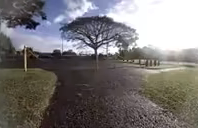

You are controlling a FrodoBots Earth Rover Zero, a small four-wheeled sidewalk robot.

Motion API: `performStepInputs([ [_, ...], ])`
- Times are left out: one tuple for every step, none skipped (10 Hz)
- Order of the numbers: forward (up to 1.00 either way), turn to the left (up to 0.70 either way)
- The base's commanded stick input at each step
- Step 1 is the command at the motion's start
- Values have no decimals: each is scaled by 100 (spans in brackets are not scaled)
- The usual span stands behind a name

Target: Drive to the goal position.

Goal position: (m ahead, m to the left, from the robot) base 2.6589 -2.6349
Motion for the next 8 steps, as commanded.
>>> performStepInputs([
  [45, 0],
  [45, 0],
  [45, 0],
  [45, 0],
  [45, -9],
  [45, -26],
  [45, -26],
  [45, -26],
])
